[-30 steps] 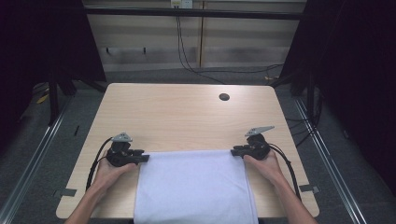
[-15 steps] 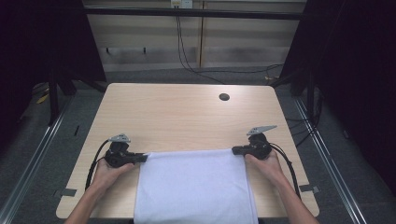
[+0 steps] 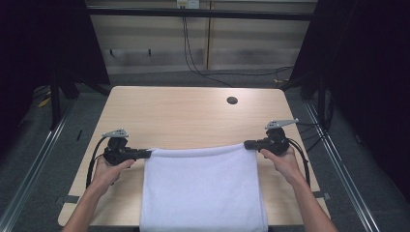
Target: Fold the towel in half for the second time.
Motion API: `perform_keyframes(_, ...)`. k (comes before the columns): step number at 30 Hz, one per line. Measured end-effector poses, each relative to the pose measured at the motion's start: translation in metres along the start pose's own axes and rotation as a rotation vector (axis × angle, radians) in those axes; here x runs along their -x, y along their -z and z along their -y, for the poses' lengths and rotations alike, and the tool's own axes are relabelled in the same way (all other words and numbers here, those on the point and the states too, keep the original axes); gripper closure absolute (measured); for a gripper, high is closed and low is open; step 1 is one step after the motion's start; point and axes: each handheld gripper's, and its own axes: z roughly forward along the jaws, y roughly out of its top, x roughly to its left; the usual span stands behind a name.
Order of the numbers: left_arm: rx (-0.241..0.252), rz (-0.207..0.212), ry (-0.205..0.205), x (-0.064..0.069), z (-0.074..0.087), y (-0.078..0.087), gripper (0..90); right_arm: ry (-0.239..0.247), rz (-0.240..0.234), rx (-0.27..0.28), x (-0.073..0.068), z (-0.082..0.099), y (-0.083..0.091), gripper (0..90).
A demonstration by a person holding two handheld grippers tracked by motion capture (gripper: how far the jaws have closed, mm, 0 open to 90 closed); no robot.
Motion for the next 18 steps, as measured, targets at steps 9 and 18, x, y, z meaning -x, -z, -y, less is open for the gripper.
perform_keyframes(9, 0.056, -0.026, -0.005, -0.006, -0.029, 0.005, 86.5, 0.016, 0.026, 0.062, 0.006, -0.031, 0.014, 86.5)
perform_keyframes(18, 0.092, -0.067, -0.032, -0.009, -0.068, 0.007, 86.8, 0.006, 0.063, 0.098, 0.020, -0.056, 0.021, 86.6)
